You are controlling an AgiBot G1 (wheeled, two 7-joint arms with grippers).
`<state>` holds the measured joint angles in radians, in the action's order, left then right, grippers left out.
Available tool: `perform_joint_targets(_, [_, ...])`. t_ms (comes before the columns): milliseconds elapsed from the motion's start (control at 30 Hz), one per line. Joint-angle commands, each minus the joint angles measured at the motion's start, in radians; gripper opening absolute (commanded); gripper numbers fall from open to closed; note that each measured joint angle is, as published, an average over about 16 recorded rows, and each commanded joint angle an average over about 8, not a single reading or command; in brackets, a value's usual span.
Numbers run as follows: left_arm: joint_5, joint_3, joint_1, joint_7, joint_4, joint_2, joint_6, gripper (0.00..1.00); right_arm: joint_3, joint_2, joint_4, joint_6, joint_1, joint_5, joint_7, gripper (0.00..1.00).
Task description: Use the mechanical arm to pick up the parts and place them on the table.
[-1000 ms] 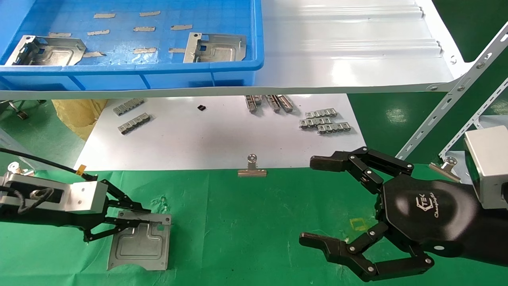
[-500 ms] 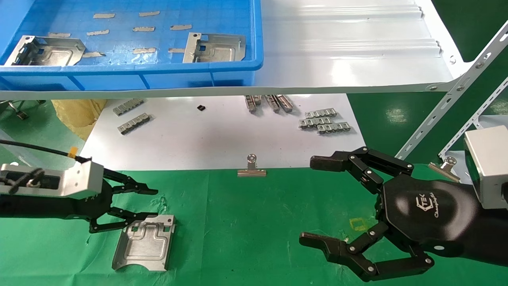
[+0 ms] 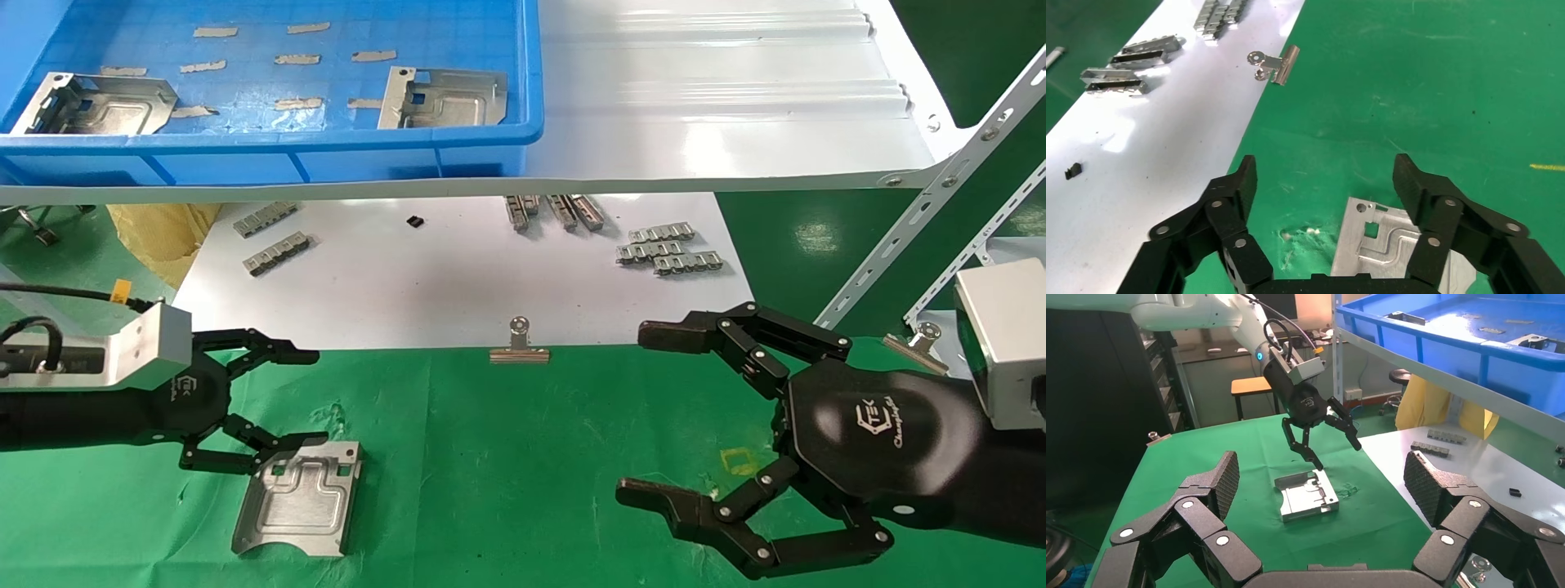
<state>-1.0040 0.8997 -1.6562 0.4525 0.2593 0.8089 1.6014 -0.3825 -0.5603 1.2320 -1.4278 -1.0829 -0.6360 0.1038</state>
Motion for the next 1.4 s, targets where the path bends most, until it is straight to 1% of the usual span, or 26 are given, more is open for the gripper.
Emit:
perform_joint_targets(33, [-0.009, 0.003, -0.006, 0.006, -0.003, 0.002, 0.0, 1.0, 0.0, 0.0, 0.0, 0.0, 0.0, 0.0, 0.0, 1.0])
perform_joint_targets(233, [0.009, -0.036, 0.031, -0.035, 0.062, -0.01, -0.007, 1.0, 0.0, 0.0, 0.0, 0.0, 0.0, 0.0, 0.0, 1.0])
perform_joint_targets(1400, [0.175, -0.404, 0.378, -0.416, 0.668, -0.128, -0.069, 1.0, 0.0, 0.0, 0.0, 0.0, 0.0, 0.0, 0.0, 1.0])
